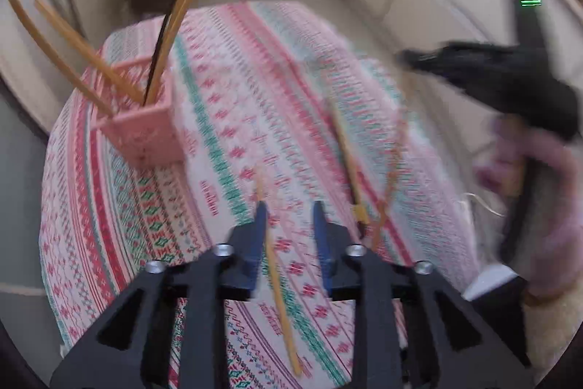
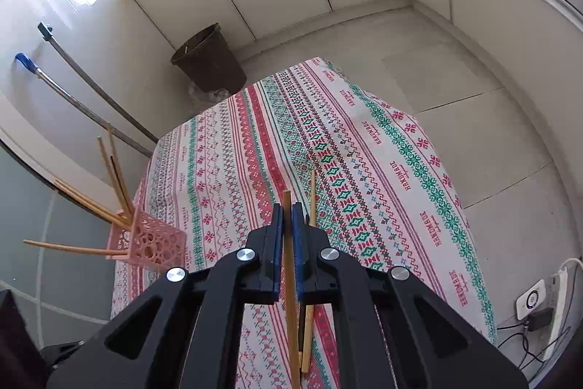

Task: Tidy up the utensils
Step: 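Carry both held chopsticks up over the pink basket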

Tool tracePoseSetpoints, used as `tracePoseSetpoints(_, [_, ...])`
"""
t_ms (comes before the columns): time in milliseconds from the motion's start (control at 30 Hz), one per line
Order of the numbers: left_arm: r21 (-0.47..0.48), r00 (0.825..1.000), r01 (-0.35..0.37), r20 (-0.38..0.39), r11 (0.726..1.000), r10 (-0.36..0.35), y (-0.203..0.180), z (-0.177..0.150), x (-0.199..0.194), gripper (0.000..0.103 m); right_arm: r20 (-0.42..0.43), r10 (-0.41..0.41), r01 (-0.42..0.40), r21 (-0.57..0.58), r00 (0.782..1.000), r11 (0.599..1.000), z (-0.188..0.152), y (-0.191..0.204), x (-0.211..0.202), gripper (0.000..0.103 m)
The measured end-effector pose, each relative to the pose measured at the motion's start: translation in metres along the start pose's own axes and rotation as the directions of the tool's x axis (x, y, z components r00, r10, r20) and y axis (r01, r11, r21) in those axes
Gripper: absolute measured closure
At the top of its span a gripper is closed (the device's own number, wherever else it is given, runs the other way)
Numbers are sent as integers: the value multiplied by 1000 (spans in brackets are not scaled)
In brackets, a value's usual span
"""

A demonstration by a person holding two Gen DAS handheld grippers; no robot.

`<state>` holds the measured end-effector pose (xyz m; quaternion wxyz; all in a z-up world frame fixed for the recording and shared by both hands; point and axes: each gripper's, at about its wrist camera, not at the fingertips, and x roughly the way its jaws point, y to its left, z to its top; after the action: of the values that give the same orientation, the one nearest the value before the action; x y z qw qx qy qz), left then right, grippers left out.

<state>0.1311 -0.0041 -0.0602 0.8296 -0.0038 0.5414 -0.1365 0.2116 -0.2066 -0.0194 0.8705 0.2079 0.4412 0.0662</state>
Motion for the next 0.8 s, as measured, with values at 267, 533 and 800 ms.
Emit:
tracePoseSetpoints(267, [-11,971,-169,-176,986,164,-7,26,92,66,66,46,-45,-15,997,999,2,-8,-44,98])
tracePoseSetpoints(533, [-24,961,-205,-191,978,197,-6,29,121,68,97,52,-52,-9,994,999,8,-22,-64,98])
tracePoseSetpoints(800, [4,978,-175,-117,985,174,-18,12,112,99,112,78,-75,-29,991,997,8,-13,-72,97])
